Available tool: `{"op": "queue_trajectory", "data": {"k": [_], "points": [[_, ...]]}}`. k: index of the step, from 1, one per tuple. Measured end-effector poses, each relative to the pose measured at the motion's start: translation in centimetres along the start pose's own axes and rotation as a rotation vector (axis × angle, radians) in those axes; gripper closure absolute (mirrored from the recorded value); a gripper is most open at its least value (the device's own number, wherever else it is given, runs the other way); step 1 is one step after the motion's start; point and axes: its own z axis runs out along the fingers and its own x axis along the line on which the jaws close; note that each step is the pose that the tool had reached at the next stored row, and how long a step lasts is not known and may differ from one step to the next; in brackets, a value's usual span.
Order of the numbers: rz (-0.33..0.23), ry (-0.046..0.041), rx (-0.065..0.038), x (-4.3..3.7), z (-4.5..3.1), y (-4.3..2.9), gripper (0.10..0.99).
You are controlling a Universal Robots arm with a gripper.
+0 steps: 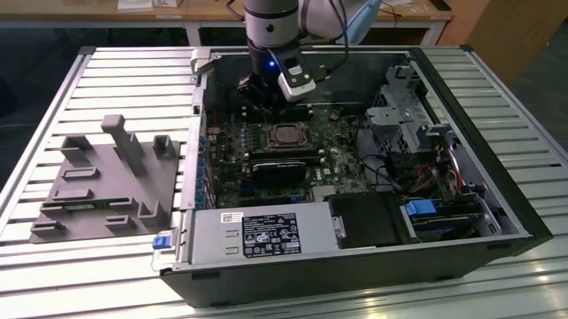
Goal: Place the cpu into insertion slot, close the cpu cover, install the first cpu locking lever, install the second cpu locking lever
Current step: 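Install the first cpu locking lever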
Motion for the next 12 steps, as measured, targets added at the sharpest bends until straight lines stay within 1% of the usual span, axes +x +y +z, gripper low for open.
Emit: {"op": "queue_trajectory", "data": {"k": [5, 7, 9, 12], "points": [[0.0, -0.0019, 0.0, 1.74, -0.1, -0.26, 0.984], [0.0, -0.0028, -0.003, 2.31, -0.13, -0.34, 0.984], [0.001, -0.0024, -0.01, 2.7, -0.16, -0.4, 0.984], [0.002, -0.0003, -0.028, 3.12, -0.19, -0.46, 0.984]]}}
